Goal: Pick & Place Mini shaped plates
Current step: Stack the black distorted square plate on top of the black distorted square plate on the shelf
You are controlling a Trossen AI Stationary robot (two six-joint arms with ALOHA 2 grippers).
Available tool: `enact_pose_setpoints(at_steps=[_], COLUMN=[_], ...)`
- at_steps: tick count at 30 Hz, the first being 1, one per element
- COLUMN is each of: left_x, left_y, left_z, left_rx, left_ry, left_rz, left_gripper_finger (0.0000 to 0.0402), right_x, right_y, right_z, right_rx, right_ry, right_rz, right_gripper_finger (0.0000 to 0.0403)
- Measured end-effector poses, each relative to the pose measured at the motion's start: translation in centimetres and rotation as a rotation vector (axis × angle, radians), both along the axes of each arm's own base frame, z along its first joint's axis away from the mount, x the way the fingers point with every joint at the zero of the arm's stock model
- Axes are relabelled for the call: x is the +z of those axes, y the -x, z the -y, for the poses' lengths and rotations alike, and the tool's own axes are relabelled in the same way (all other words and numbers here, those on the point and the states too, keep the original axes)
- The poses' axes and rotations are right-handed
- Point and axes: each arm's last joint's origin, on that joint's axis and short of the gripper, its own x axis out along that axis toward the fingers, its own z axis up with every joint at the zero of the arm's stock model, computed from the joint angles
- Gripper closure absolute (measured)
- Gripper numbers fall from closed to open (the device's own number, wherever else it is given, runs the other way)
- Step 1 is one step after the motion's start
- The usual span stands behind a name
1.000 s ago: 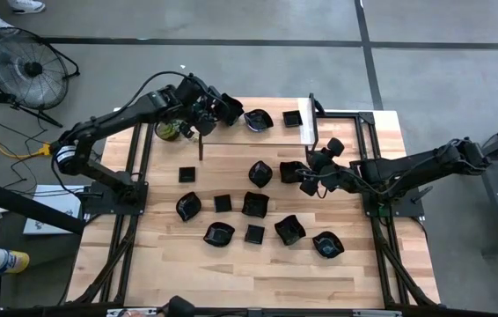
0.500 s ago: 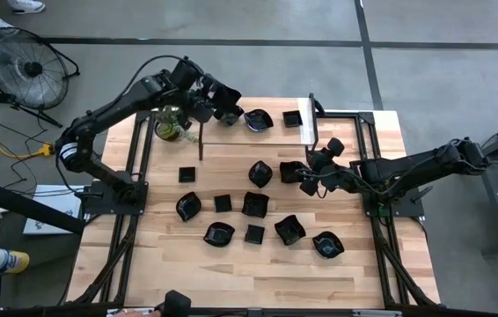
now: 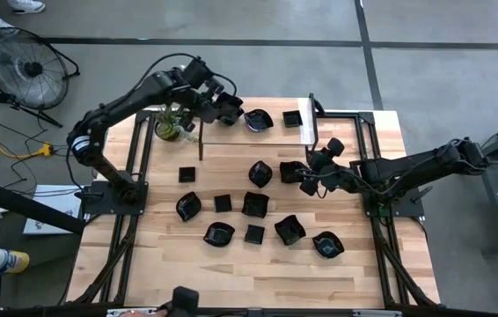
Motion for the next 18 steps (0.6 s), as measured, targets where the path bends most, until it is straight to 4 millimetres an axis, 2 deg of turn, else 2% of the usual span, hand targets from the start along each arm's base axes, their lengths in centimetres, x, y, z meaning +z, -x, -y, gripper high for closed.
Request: enact_pose_setpoints(at_steps=[18], left_x=[-0.62], left_y=[-0.21], left_z=[-0.07], left_rx=[0.032], left_ry=[0.046], left_rz=[-0.018], left_gripper_finger=[0.0398], right_x=[0.00], right_y=[0.00], right_z=[0.00], right_rx=[0.000], right_ry=[-0.001], right_rz=[0.000], right_gripper_finger=[0.0208])
